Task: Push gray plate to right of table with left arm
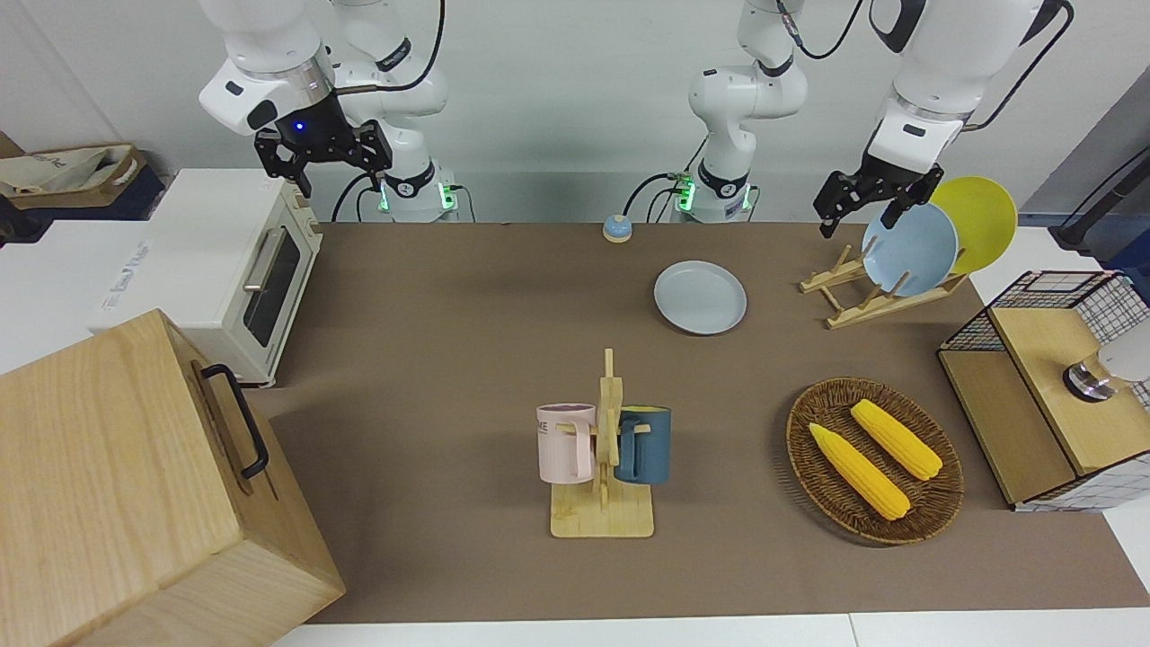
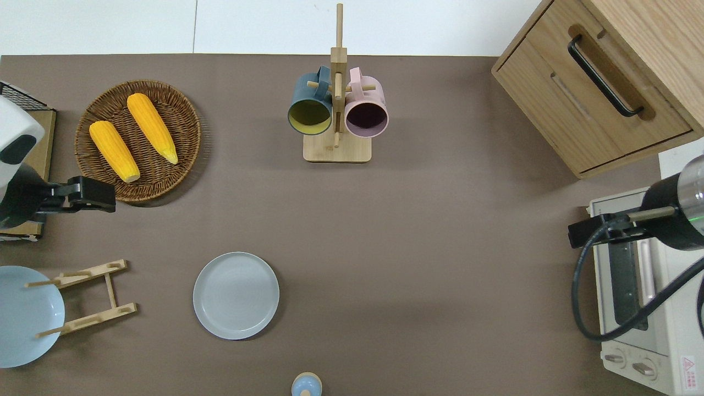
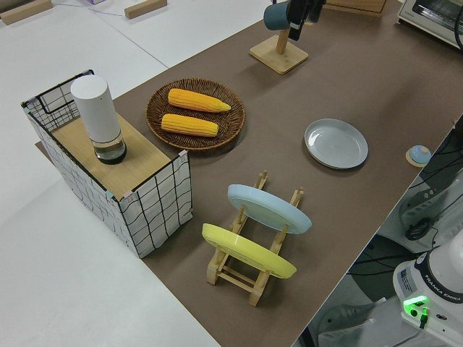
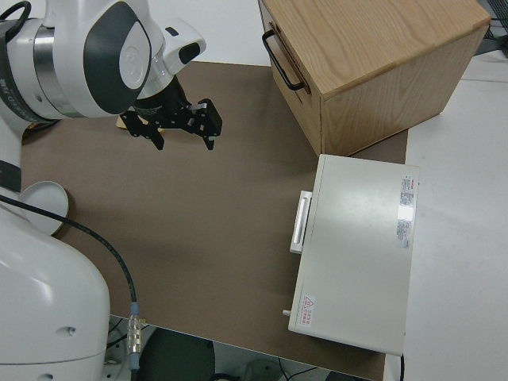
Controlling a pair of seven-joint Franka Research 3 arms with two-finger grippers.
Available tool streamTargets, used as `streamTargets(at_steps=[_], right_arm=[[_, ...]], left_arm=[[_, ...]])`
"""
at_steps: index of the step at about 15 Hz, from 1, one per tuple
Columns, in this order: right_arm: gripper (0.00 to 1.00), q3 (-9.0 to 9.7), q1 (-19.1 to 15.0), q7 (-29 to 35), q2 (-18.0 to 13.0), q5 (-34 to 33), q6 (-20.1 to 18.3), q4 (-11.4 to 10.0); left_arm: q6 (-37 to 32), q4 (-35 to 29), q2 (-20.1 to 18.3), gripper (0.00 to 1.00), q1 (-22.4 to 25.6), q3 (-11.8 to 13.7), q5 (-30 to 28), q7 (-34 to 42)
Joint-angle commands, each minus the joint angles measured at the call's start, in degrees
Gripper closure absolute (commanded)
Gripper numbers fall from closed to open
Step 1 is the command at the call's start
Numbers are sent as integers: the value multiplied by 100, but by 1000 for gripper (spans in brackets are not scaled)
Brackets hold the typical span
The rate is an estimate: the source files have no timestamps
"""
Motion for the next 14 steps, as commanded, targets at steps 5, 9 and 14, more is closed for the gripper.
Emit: streamTargets(at_steps=[5,9,14], right_arm=[[17,92,-107,66,-14,25,-89,53],[17,92,-107,75,-14,25,-89,53],[17,92,-107,66,-14,25,-89,53]], left_arm=[[106,-474,-293,0,15,17,-23,50],[1078,-2159,-1241,0,15,52,-84,50],[2239,-3840,-1850,0,-47,9,-111,-37]])
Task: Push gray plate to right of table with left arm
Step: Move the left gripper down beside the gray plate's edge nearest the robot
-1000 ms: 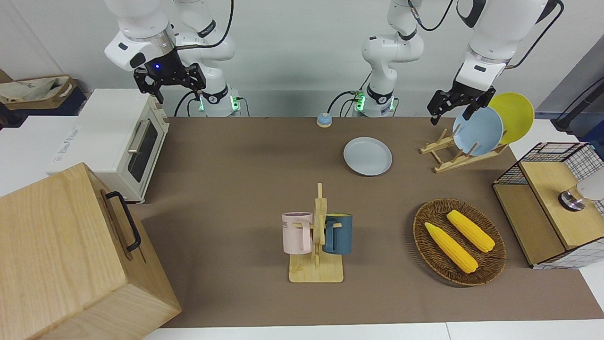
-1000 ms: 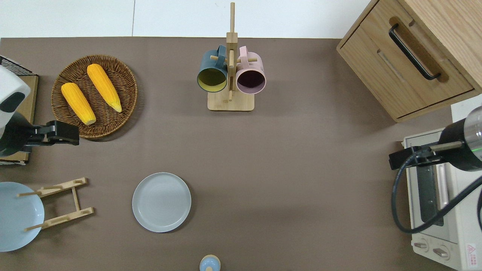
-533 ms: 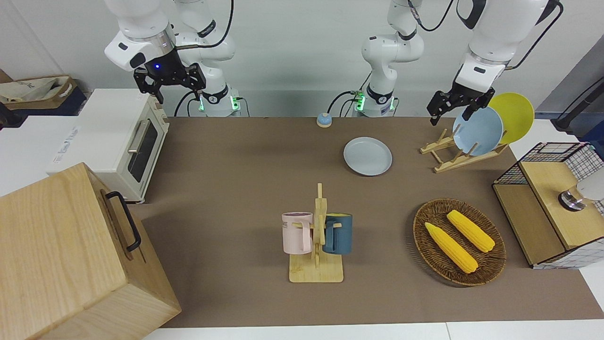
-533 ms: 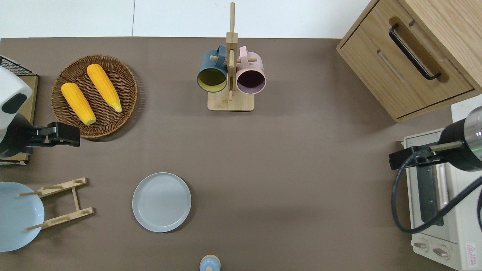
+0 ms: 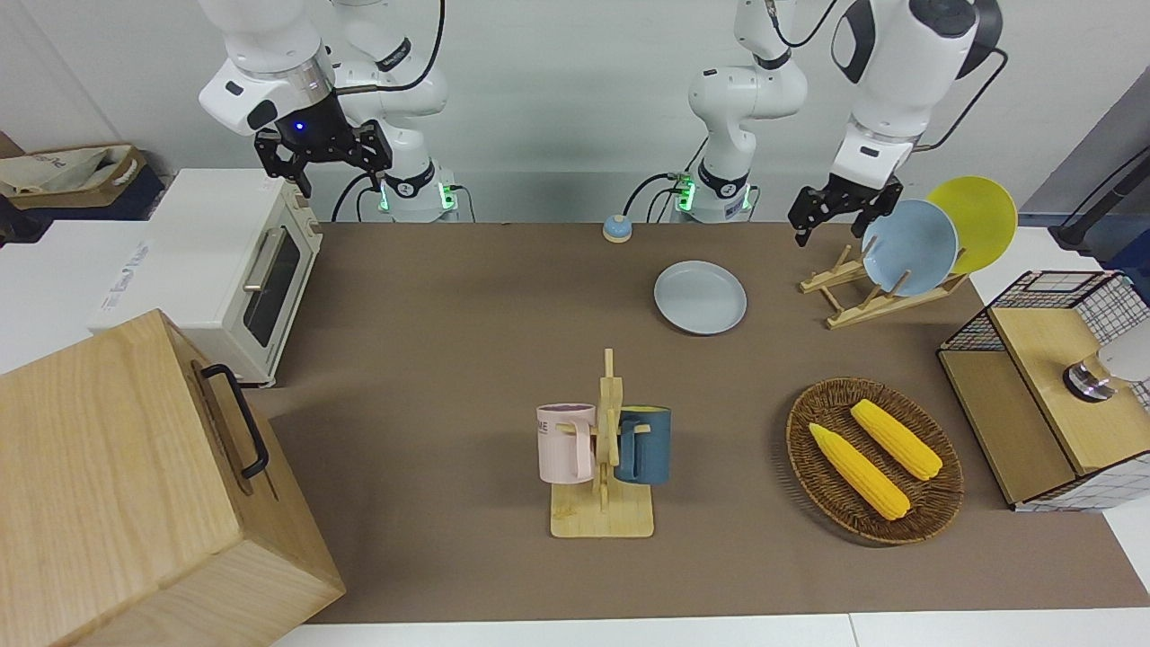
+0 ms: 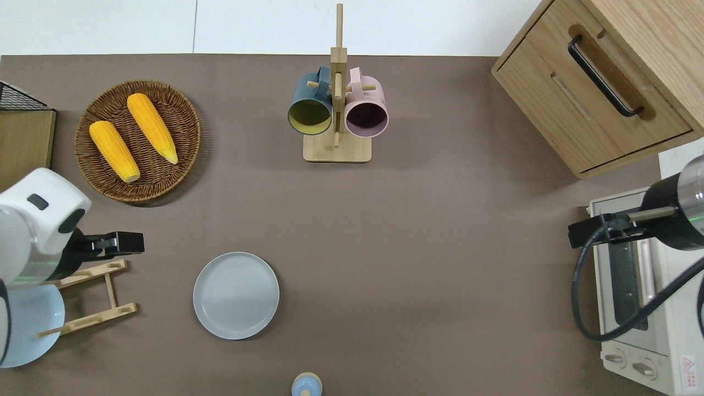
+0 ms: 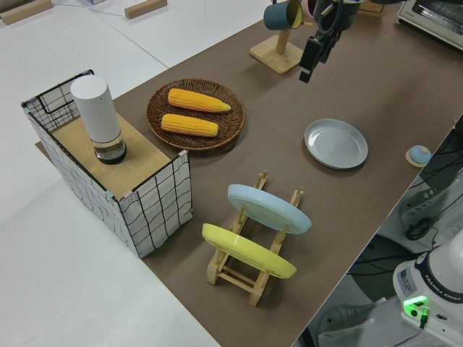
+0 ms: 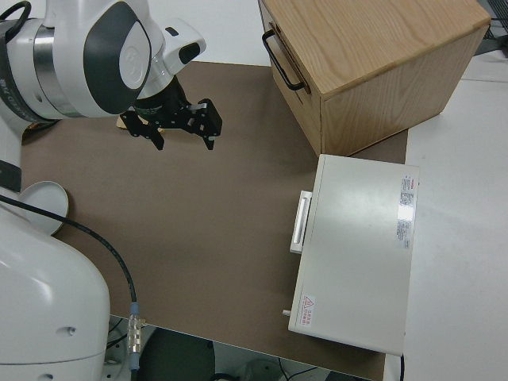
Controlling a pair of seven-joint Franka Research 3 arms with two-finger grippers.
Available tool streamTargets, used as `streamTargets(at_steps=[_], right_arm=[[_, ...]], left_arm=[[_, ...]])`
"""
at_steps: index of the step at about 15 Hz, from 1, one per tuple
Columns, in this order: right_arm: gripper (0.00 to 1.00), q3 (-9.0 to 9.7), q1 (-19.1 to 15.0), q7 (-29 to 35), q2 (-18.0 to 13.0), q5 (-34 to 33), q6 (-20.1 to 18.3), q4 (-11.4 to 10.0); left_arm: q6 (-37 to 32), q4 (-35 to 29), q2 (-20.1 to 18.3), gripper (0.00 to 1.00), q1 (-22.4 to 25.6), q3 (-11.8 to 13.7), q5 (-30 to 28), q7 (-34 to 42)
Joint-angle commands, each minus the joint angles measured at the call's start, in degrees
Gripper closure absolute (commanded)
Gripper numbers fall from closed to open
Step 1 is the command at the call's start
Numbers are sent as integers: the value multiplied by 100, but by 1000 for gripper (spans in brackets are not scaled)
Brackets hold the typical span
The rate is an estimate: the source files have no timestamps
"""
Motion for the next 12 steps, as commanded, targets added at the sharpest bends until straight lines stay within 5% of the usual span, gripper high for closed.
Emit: streamTargets(at_steps=[1,6,12], right_arm=[[17,92,-116,66,-14,25,-89,54],[17,92,-107,66,-14,25,-89,54],[17,92,-107,66,-14,25,-89,54]], left_arm=[[1047,-1448,-549,0,-74,-19,-102,-73],[2462,-2715,-540,2,-258,-19,-155,-248],[3536,-3261,-13,11,-337,-19,-173,-363]])
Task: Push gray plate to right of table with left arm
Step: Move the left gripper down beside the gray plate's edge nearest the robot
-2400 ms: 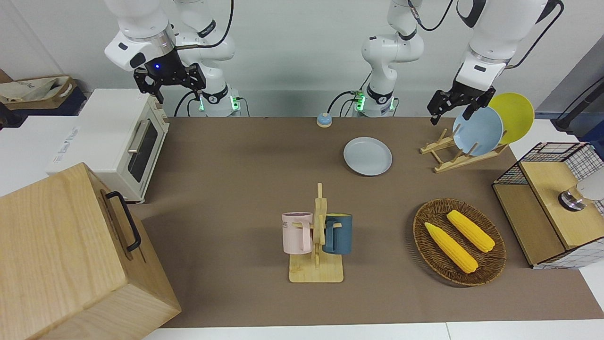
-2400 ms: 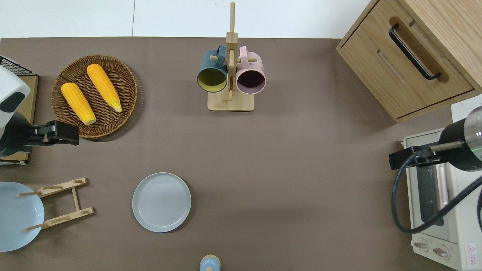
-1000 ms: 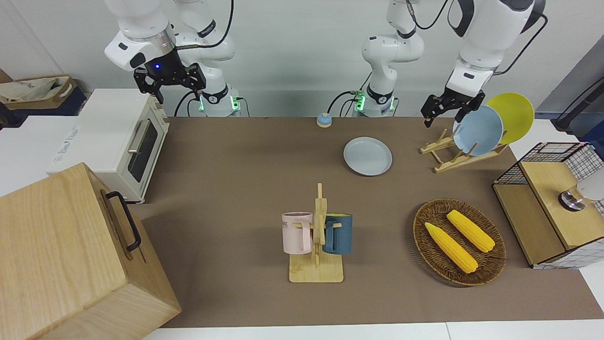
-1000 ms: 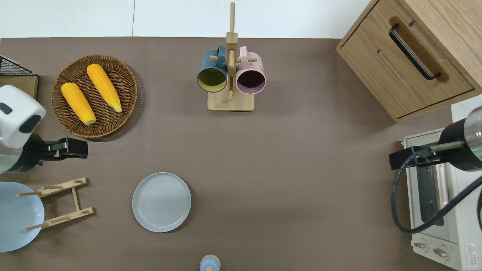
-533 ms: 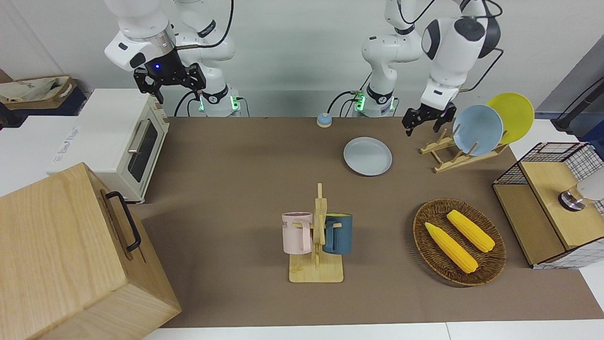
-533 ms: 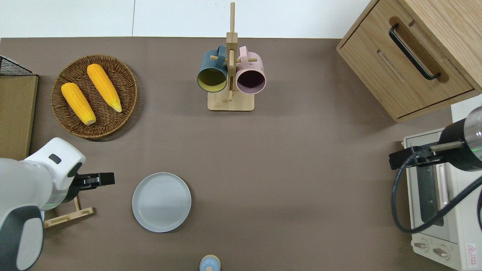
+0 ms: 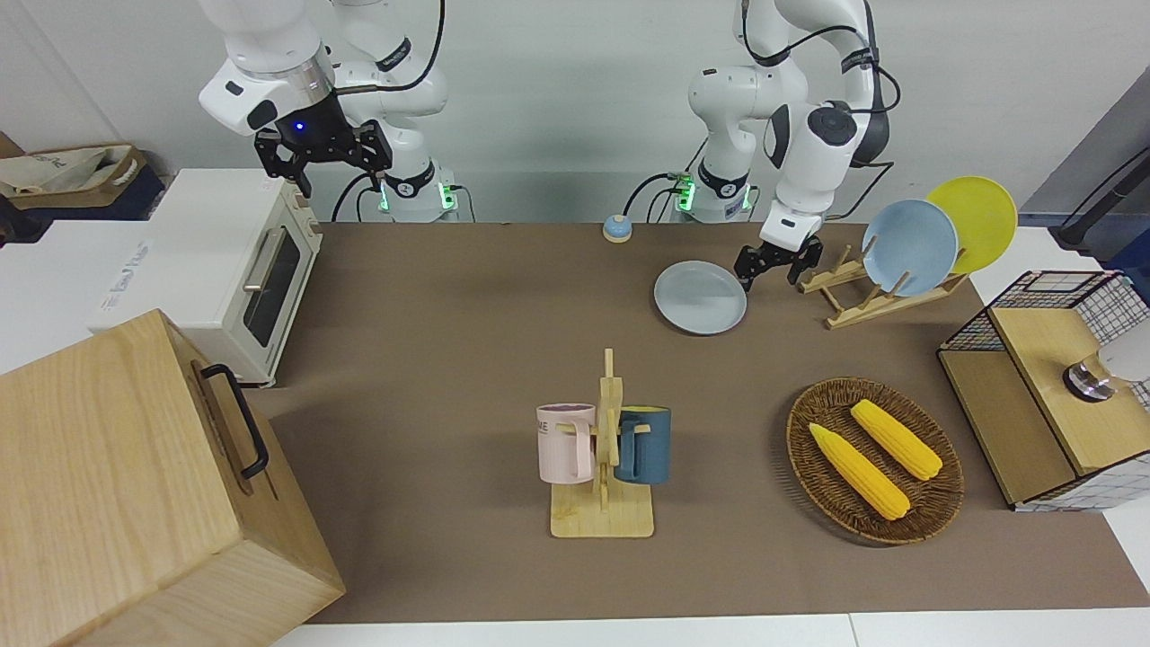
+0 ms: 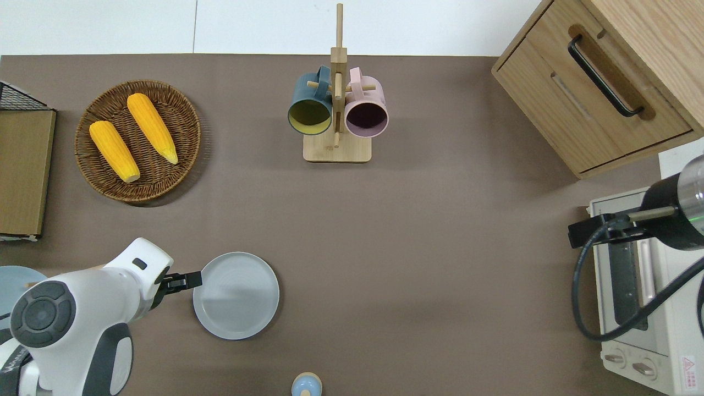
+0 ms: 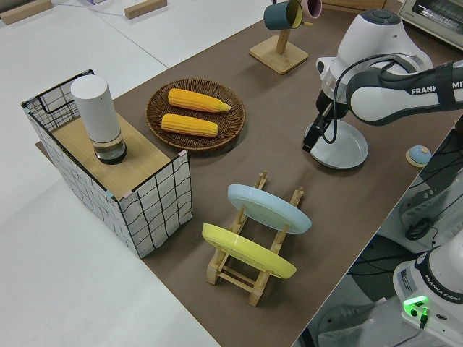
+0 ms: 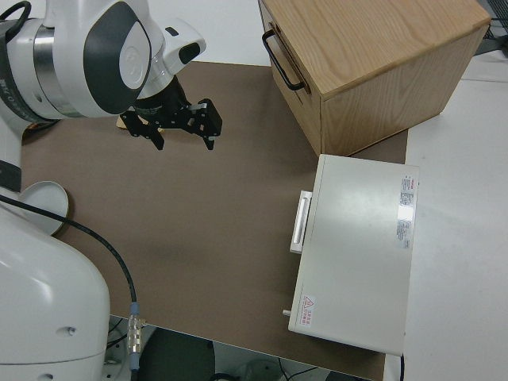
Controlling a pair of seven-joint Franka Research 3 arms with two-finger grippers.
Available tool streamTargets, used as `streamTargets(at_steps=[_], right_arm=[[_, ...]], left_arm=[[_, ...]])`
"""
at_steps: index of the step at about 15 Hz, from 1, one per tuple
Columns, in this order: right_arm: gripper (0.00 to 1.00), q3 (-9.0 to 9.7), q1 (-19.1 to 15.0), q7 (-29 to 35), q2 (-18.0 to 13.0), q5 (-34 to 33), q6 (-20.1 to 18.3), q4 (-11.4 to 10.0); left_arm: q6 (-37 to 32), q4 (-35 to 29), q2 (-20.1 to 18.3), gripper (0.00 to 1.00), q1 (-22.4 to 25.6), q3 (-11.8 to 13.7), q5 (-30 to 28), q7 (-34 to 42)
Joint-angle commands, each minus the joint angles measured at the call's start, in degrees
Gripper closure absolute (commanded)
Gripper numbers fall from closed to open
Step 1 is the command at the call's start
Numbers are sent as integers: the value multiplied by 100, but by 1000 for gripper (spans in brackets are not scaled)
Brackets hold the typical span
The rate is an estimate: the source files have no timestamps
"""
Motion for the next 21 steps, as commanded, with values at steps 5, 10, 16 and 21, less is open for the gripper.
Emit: streamTargets(at_steps=[5,10,16,21], right_arm=[[17,92,-107,75,-14,25,-89,53],[17,92,-107,66,-14,25,-89,53],[17,92,-107,75,-14,25,-89,53],[17,92,-107,66,-14,25,-89,53]], left_arm=[[955,-263,705,28,-334,51,-69,-282],[1106,-263,908,933,-326,51,-69,-283],[1106,-263,899,1000,-334,51,-69,-256],[1097,-263,872,1000,-326,51,-69,-265]])
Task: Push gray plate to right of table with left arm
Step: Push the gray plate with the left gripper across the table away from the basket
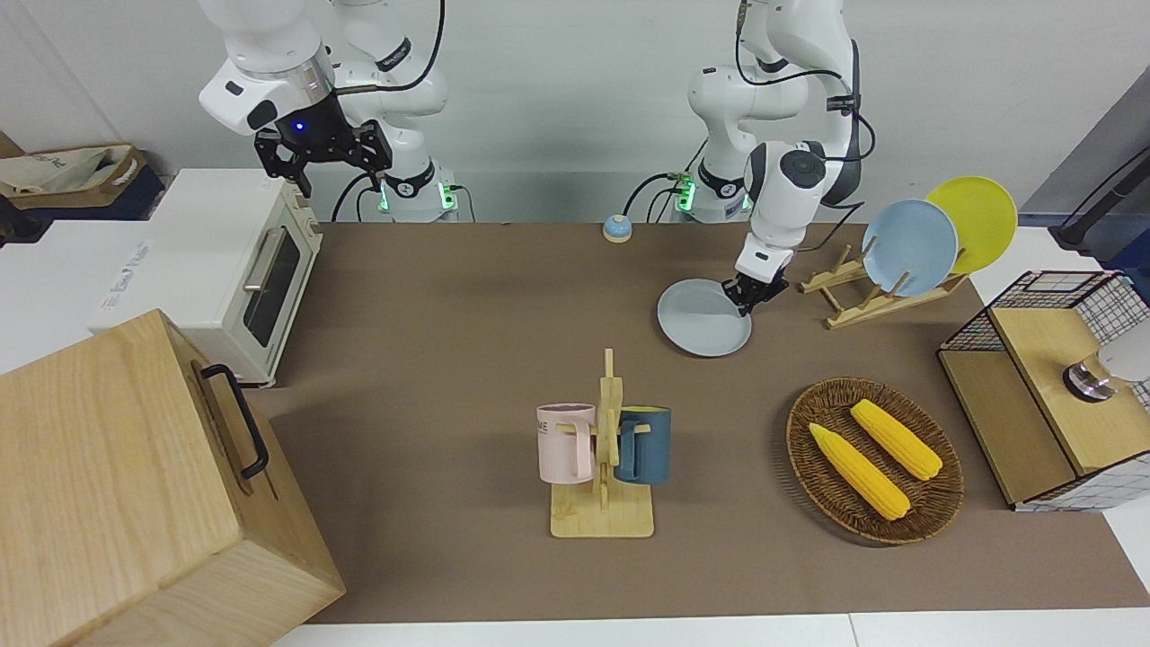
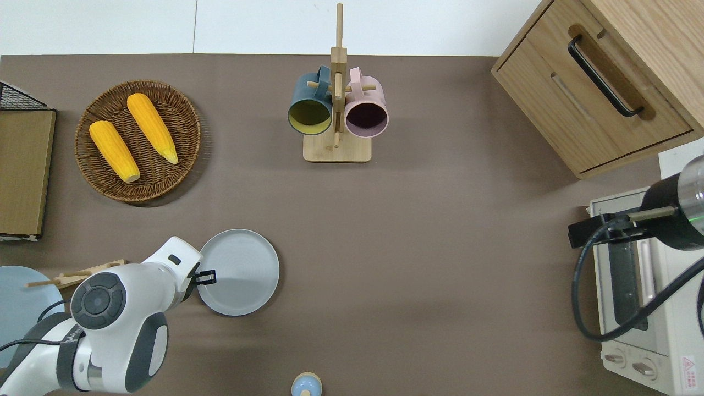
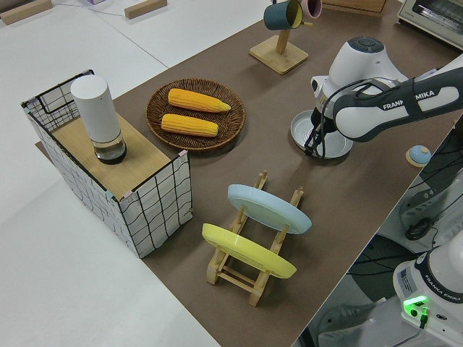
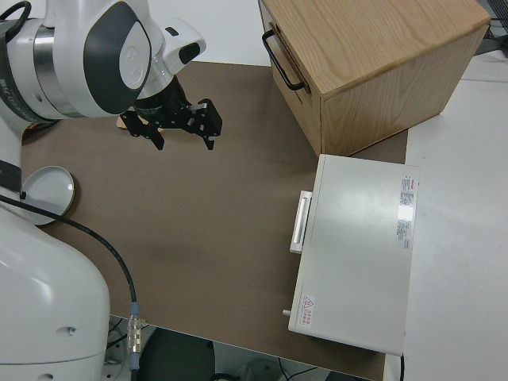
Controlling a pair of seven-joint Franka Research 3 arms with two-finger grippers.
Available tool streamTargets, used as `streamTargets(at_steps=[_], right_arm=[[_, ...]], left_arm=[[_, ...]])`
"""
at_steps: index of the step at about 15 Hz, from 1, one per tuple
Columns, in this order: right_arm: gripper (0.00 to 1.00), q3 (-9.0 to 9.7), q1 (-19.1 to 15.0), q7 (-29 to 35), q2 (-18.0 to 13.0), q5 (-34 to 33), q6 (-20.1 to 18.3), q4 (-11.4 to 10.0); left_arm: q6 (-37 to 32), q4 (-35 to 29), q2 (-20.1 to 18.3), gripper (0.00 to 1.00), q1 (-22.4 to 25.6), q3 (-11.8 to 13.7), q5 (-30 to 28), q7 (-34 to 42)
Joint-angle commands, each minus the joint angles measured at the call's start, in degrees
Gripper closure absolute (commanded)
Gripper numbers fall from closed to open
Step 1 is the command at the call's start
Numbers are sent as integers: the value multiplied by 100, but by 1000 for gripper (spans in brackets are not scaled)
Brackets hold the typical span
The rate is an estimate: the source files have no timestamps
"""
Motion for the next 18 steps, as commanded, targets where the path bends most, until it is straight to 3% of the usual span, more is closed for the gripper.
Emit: streamTargets(at_steps=[1,8,11,18], right_arm=[[17,92,-107,66,-14,25,-89,53],[17,92,-107,66,-14,25,-89,53],[17,92,-107,75,-14,25,-89,53],[17,92,-107,66,-14,25,-89,53]], left_arm=[[95,-93,-6,1000,-45,52,-33,-36],[104,-23,38,1000,-132,8,-76,-430],[104,170,196,1000,-536,-10,-340,-870],[148,671,722,1000,-1599,-10,-367,-2723]])
